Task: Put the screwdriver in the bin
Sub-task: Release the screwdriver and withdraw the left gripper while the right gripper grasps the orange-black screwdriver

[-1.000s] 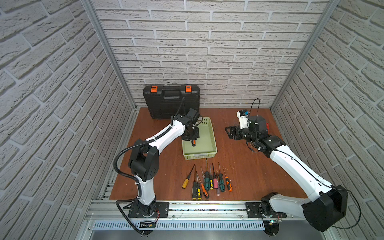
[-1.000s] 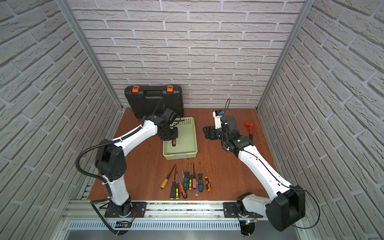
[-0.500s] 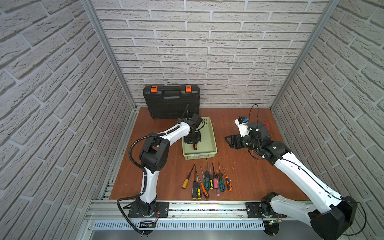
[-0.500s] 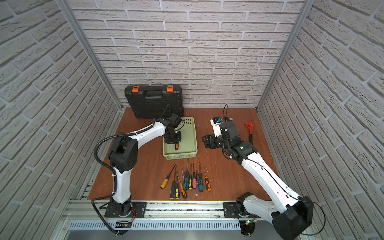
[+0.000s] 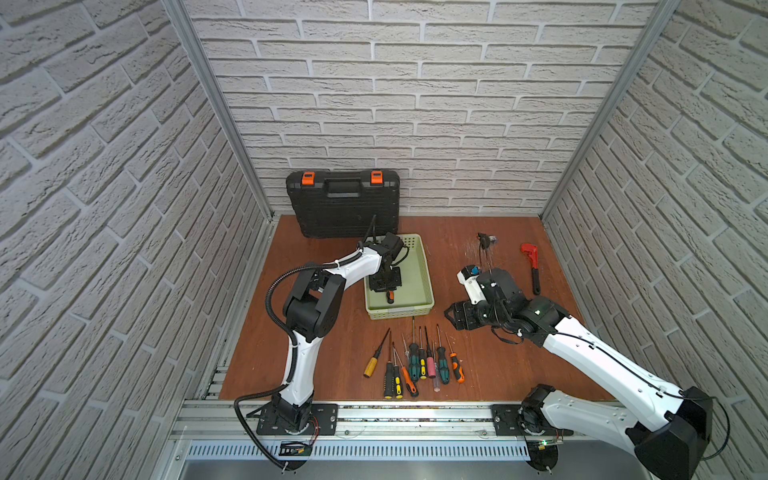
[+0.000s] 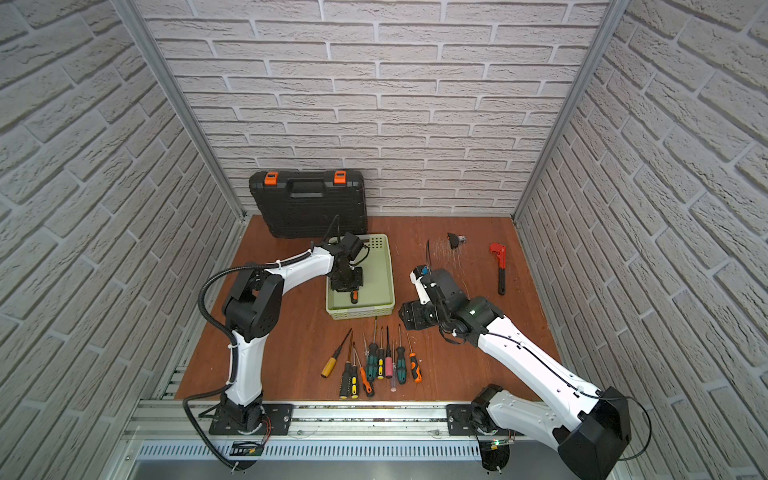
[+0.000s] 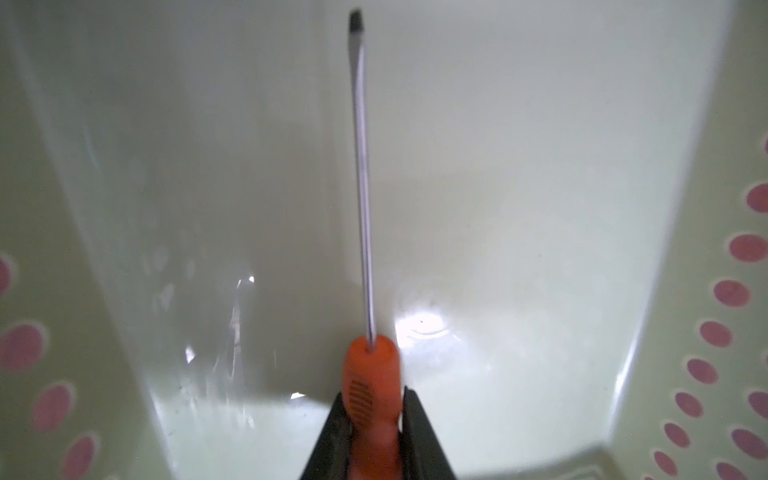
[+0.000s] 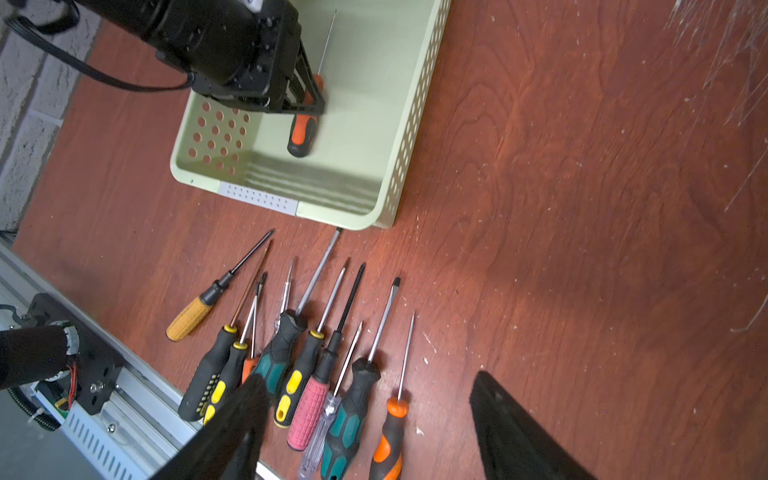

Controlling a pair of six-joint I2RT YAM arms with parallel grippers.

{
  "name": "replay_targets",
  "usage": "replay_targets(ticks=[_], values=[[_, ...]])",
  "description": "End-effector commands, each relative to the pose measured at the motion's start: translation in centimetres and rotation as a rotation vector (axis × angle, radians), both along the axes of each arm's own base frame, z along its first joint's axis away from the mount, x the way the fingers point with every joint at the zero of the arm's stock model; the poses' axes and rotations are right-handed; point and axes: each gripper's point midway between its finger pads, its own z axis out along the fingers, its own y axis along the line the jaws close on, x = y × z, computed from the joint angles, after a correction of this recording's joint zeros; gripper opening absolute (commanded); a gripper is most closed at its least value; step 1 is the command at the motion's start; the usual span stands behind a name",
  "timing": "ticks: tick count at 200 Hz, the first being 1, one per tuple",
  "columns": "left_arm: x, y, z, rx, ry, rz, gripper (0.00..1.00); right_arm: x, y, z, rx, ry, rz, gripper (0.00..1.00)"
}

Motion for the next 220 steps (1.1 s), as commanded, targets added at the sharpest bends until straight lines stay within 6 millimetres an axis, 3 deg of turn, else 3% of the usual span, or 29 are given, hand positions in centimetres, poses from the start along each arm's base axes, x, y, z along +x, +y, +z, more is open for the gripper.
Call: replay_targets(ticks=[1, 42, 77, 119, 175, 220], values=[[-0.3, 0.1, -0.4, -0.016, 0.002, 0.01, 0.38, -1.0, -0.8, -0.7, -0.023, 0.022, -0.028, 0.78], [0.2, -0.2, 1.5, -0.019, -0.049, -0.013, 0.53, -0.9, -1.1, -0.8, -0.039, 0.023, -0.042, 0.78], [0.7, -0.1, 7.1, -0.034, -0.178, -0.024, 0.53, -2.0, -1.1, -1.8, -0.051, 0.076, -0.049, 0.76], [-1.6, 1.1, 12.5, -0.05, -0.294, -0.033, 0.53, -2.5, -0.6, -3.2, -0.089, 0.122, -0.035, 0.7], [-6.0, 5.7, 15.0, -0.026, -0.402, 0.038, 0.54, -6.1, 0.4, -6.7, -0.175, 0.245, -0.022, 0.53], [-6.2, 7.6, 15.3, -0.024, -0.423, 0.084, 0.54, -7.6, -0.1, -9.8, -0.27, 0.311, -0.036, 0.52]])
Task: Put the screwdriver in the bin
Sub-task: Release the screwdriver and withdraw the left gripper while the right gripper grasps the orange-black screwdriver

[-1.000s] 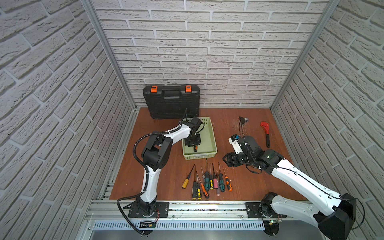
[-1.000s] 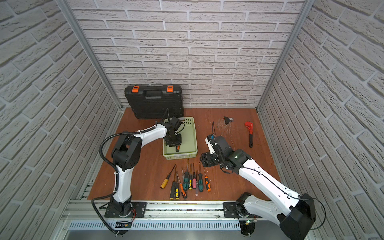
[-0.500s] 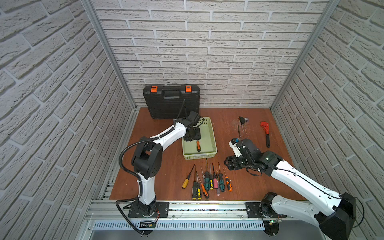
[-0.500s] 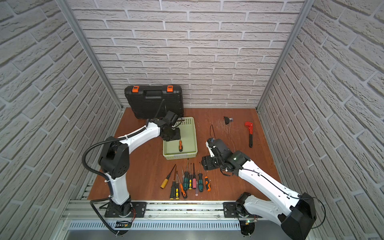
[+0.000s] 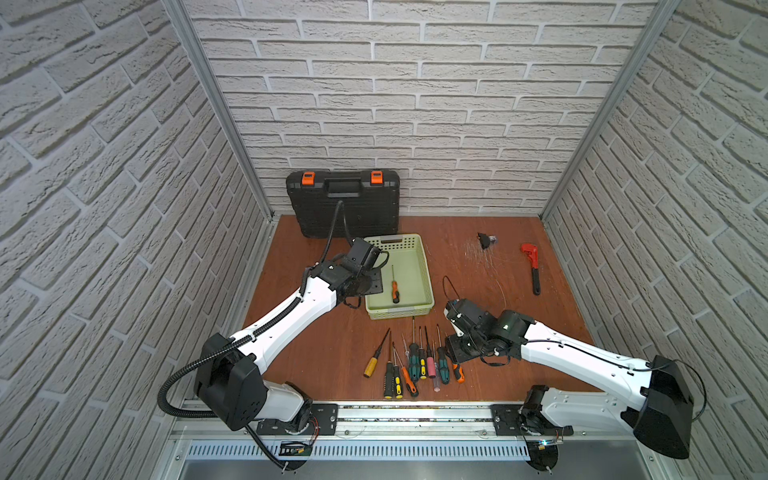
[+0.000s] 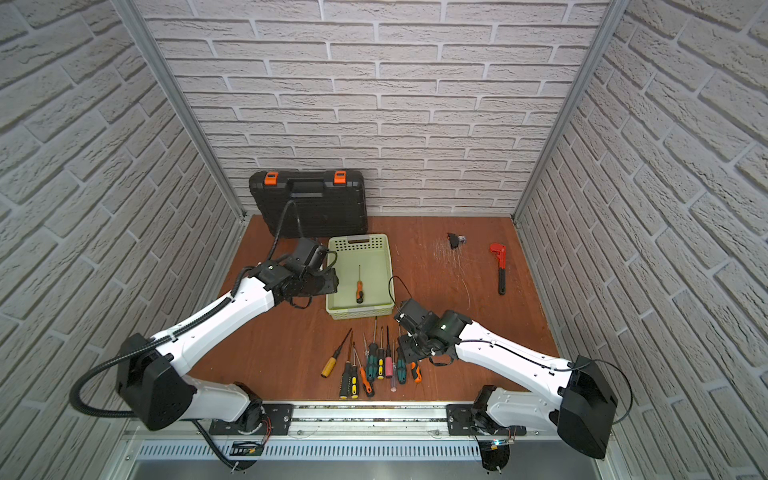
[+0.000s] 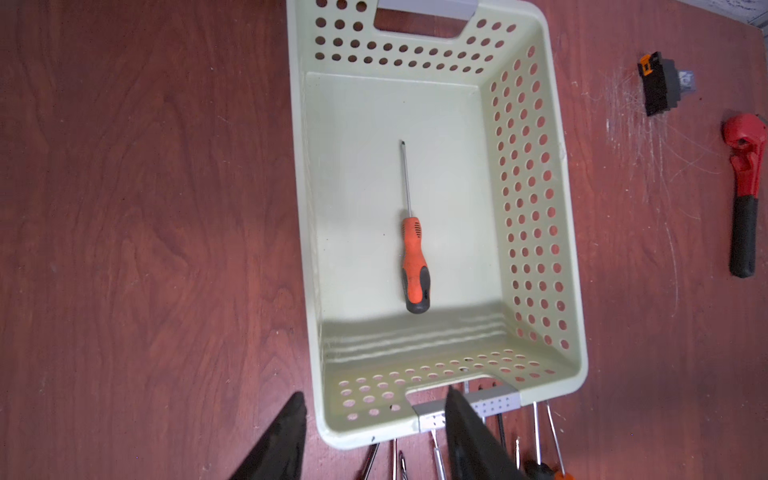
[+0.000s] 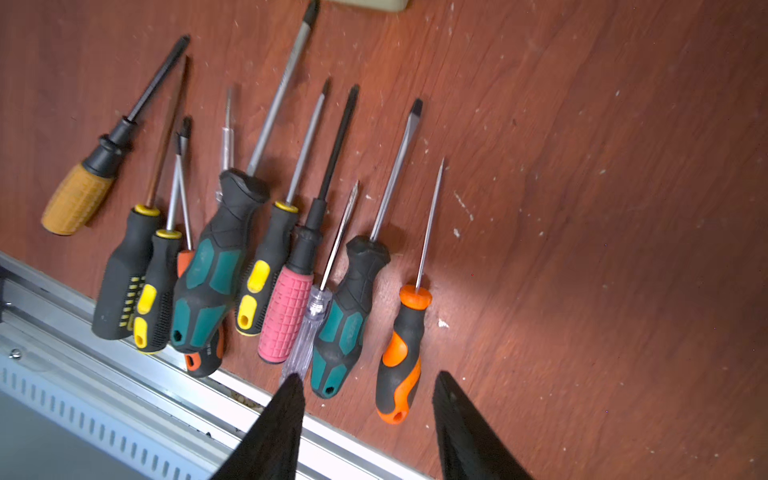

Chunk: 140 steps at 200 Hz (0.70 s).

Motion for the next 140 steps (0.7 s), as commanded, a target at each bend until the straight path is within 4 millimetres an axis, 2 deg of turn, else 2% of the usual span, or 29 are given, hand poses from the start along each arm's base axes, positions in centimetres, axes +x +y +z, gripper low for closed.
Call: replay_targets(ticks=[1, 81, 94, 140], values=[[0.7, 1.4, 0.3, 0.008, -0.035, 0.054, 0.54, -0.4, -1.0, -1.8, -0.073, 0.029, -0.051, 0.52], [0.9, 4.0, 0.1, -0.015, -0.04, 0.124, 0.55, -0.7, -0.4, -5.6, -0.097, 0.106, -0.068, 0.52], [0.8, 4.3, 0.1, -0.019, -0.041, 0.135, 0.55, -0.9, -0.6, -6.3, -0.116, 0.127, -0.064, 0.49], [-0.1, 5.2, 0.4, -0.025, -0.048, 0.162, 0.55, -1.2, -0.7, -7.3, -0.134, 0.147, -0.06, 0.45]])
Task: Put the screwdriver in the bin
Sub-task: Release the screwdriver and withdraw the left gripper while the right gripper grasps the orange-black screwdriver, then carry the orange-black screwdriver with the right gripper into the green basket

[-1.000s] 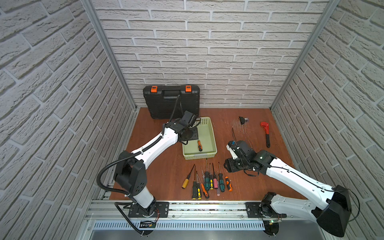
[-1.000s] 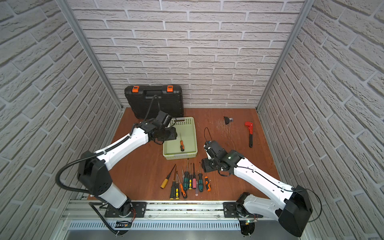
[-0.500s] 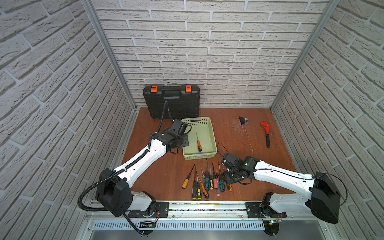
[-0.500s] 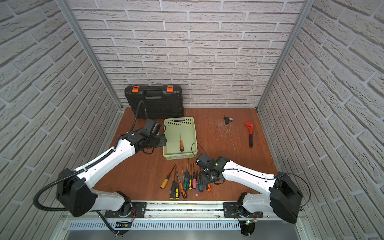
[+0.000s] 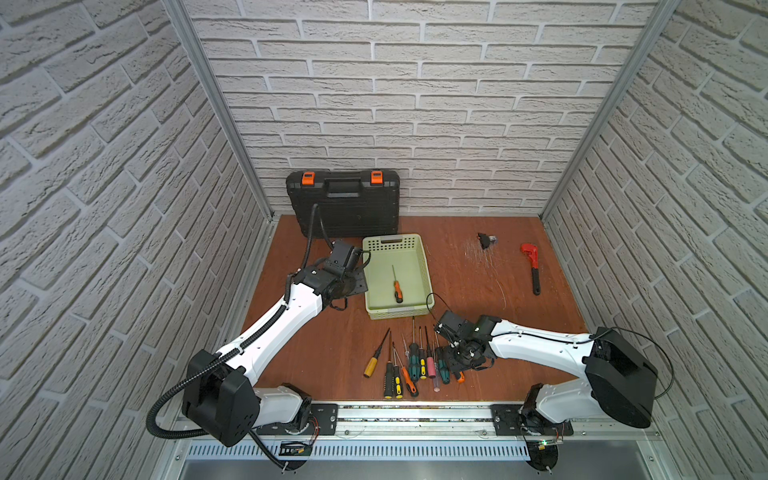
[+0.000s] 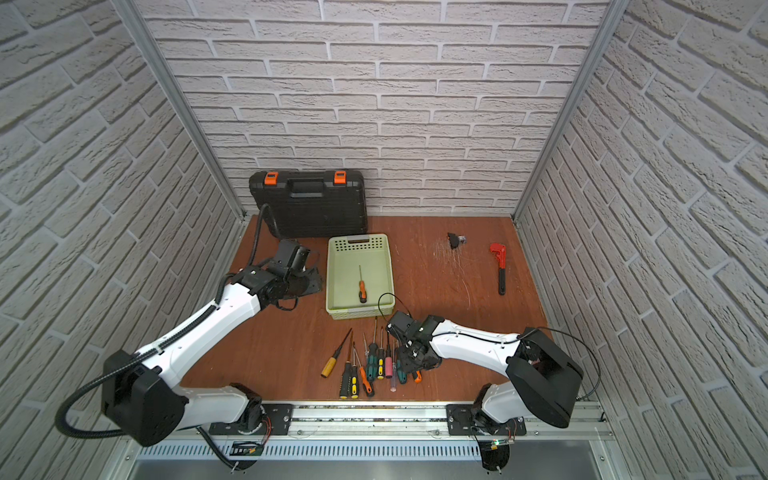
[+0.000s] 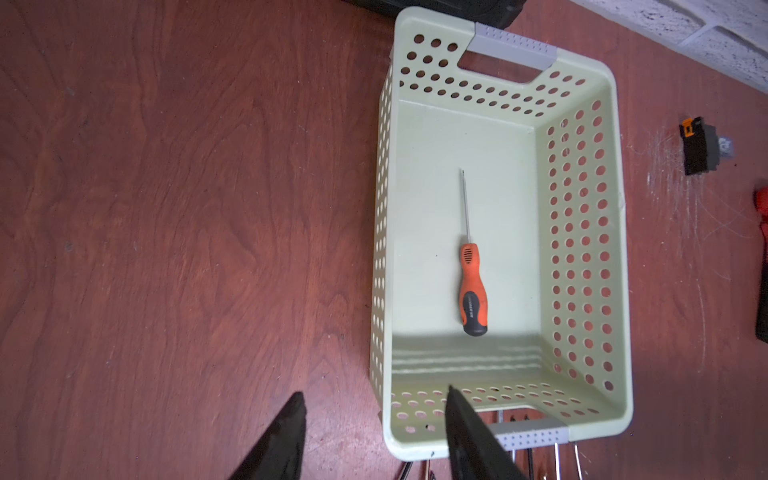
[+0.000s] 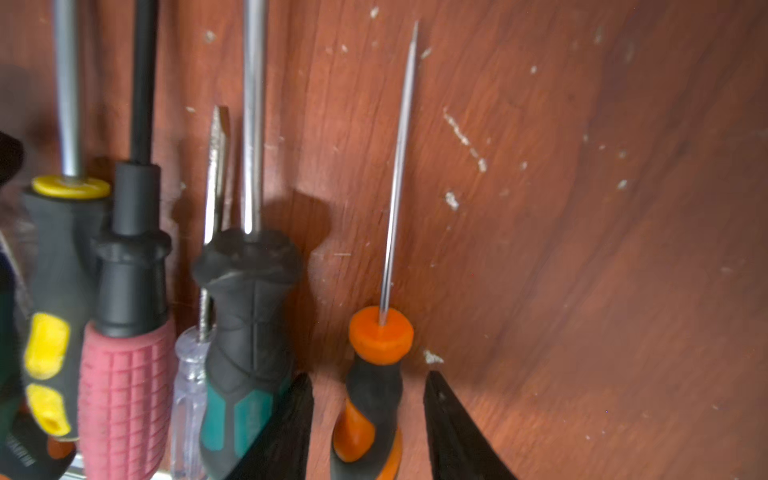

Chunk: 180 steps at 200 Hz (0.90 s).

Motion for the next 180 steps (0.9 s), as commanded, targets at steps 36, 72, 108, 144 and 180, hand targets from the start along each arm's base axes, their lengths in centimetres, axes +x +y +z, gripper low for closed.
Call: replay_targets(ticks=[36, 72, 108, 144, 180], values=[[-0.6, 1.8, 0.7, 0.002, -0.038, 0.062, 0.55, -0.5, 0.1, -1.2, 0.006, 0.024, -0.008, 0.33], [-0.4, 1.8, 0.8, 0.006, -0.038, 0.056, 0.55, -0.7, -0.4, -1.1, 0.0, 0.017, -0.014, 0.23], [0.1, 2.9, 2.6, 0.029, -0.07, 0.058, 0.55, -0.5, -1.8, 0.8, -0.015, -0.037, -0.059, 0.11], [0.1, 3.5, 3.5, 0.031, -0.09, 0.063, 0.55, 0.7, -2.7, 5.3, 0.013, -0.108, -0.09, 0.06], [-0.1, 4.2, 4.1, 0.032, -0.095, 0.073, 0.55, 2.7, -3.0, 11.7, 0.094, -0.182, -0.143, 0.06]])
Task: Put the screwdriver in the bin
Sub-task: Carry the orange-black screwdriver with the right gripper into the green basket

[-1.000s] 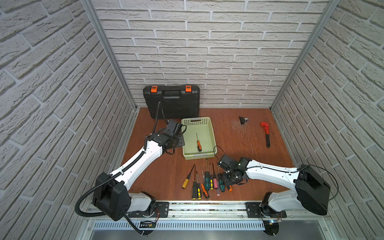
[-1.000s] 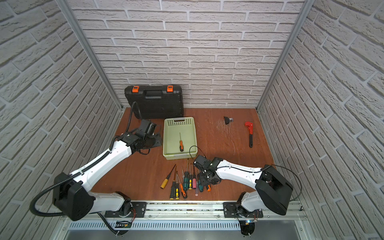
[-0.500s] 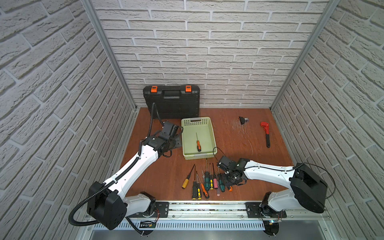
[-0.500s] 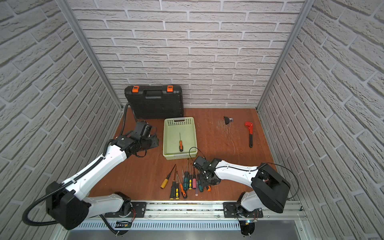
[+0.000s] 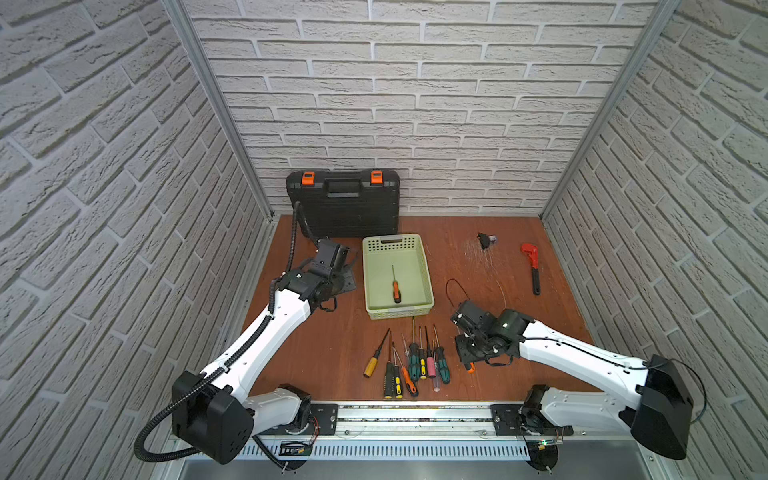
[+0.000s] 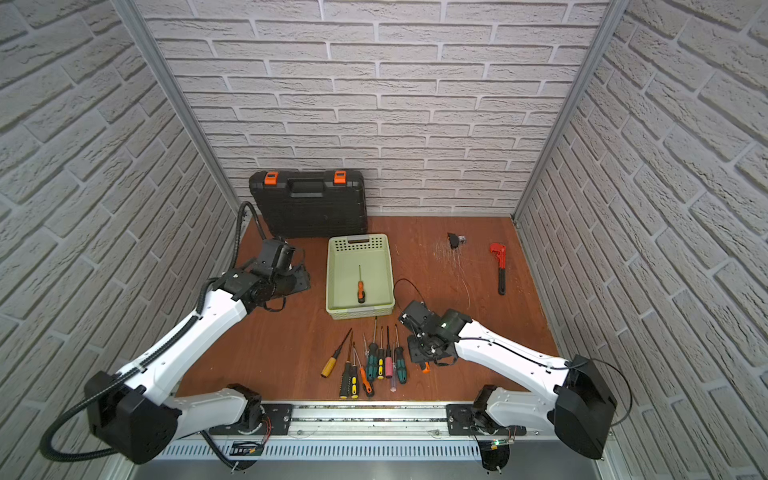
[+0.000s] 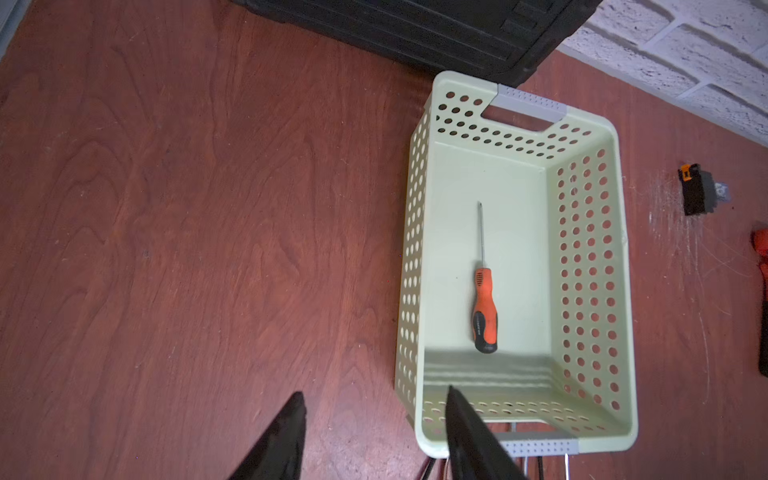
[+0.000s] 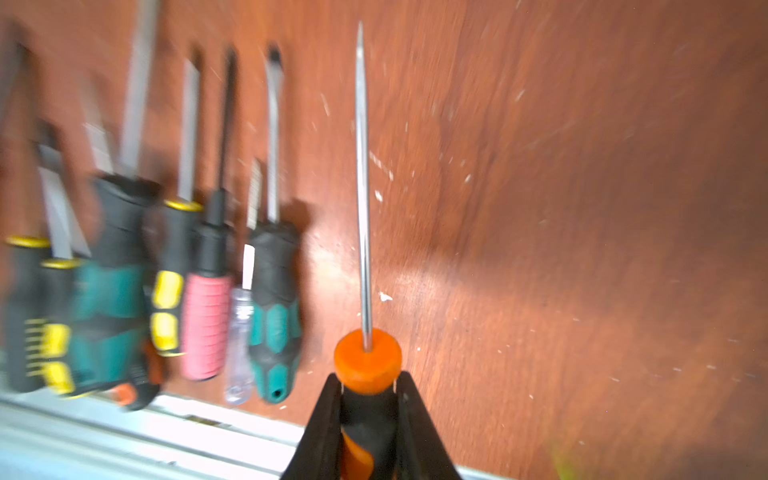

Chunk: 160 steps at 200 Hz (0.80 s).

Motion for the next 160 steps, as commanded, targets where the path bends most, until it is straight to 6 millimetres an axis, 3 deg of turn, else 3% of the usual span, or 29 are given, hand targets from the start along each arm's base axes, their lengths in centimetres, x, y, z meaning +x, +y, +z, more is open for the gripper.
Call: replay_targets(ticks=[1, 33, 65, 85, 112, 138, 142, 160], values=[[0.0, 0.8, 2.0, 0.009, -0.044, 0.008, 0.55, 1.0, -1.0, 4.3, 0.018, -0.05, -0.026, 0.06], [-0.4, 1.6, 3.6, 0.011, -0.09, 0.019, 0.55, 6.4, 1.4, 11.1, 0.089, -0.201, 0.027, 0.05], [-1.6, 2.7, 3.4, 0.023, -0.096, 0.037, 0.55, 12.7, 6.1, 14.7, 0.121, -0.226, 0.153, 0.06], [-2.6, 4.0, 3.6, 0.043, -0.109, 0.07, 0.57, 15.5, 8.9, 14.3, 0.134, -0.196, 0.215, 0.06], [-3.7, 4.9, 3.5, 0.032, -0.126, 0.106, 0.6, 18.4, 12.7, 11.9, 0.185, -0.153, 0.279, 0.05], [-4.6, 5.7, 3.0, 0.027, -0.123, 0.138, 0.63, 20.4, 14.0, 9.9, 0.176, -0.123, 0.284, 0.06], [-4.7, 5.7, 2.9, 0.024, -0.124, 0.141, 0.64, 20.8, 14.2, 8.5, 0.159, -0.101, 0.286, 0.06], [-5.1, 6.0, 2.7, 0.015, -0.13, 0.155, 0.71, 21.8, 14.5, 6.7, 0.137, -0.091, 0.293, 0.06]])
